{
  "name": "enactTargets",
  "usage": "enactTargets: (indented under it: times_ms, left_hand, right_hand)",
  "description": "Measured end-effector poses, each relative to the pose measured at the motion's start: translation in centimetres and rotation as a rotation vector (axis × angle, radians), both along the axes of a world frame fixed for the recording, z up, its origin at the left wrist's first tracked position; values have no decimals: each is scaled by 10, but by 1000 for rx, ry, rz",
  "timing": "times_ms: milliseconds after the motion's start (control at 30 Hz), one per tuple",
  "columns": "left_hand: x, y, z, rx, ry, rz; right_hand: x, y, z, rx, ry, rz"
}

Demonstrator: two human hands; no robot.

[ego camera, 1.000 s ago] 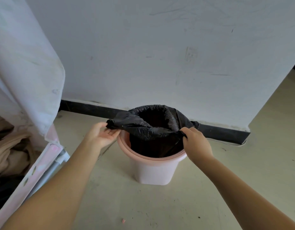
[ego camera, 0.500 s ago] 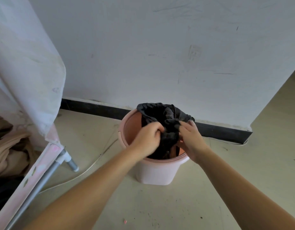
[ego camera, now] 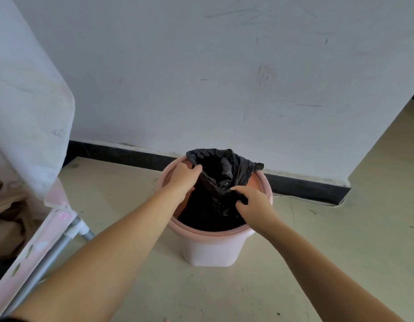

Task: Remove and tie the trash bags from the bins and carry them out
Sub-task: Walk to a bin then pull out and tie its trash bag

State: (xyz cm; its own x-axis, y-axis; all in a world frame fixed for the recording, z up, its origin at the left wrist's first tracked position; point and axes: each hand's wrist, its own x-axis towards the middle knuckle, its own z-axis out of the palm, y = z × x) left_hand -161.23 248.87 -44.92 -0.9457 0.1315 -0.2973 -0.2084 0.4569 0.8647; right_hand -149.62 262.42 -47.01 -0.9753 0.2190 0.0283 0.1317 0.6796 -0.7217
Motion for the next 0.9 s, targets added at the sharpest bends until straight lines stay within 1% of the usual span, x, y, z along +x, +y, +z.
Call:
enactTargets:
  times_ms: [33, 67, 133, 233, 267, 300, 400, 433, 500, 567, 600, 633, 700, 733, 767, 833, 900]
  left_hand:
    - [-9, 5, -7, -47, -17, 12]
    - [-16, 11, -12, -34, -61, 16]
    - [-30, 21, -23, 74, -137, 5]
    - [-42, 29, -38, 176, -164, 44]
    - [-44, 29, -44, 183, -131, 54]
    - [-41, 26, -46, 140, -31, 20]
    - [-18, 14, -44, -110, 356, -264]
    - [-6, 11, -41, -160, 429, -358]
    - [14, 6, -33, -189, 481, -506]
    - [26, 1, -23, -158, 452, -606]
    - [30, -2, -17, -137, 415, -615]
    - [30, -4, -11, -104, 365, -584]
    - [26, -3, 3, -36, 314, -443]
    - [22, 2, 9, -28, 305, -391]
    - [18, 9, 15, -39, 289, -381]
    - [9, 34, 21, -89, 219, -487]
    - [7, 65, 23, -237, 140, -627]
  right_hand:
    - [2, 1, 1, -14, -2, 11]
    - [4, 1, 3, -19, -4, 23]
    - [8, 1, 7, -24, -16, 47]
    - [13, 3, 8, -27, -19, 51]
    - [14, 3, 8, -38, -12, 21]
    - [13, 4, 7, -52, 5, -22]
    - [4, 3, 0, 2, 55, -101]
    - [-1, 1, -2, 2, 40, -86]
    - [-12, -3, -2, -11, -18, 9]
    - [-22, -6, -6, 83, -49, 92]
    - [-25, -6, -7, 148, -49, 95]
    - [-26, -6, -8, 195, -42, 78]
    - [-23, -6, -10, 235, -37, 69]
    - [-21, -8, -11, 253, -38, 93]
    - [-17, -9, -13, 279, -37, 131]
    - [-11, -12, -14, 340, -39, 208]
    - [-7, -13, -14, 386, -48, 253]
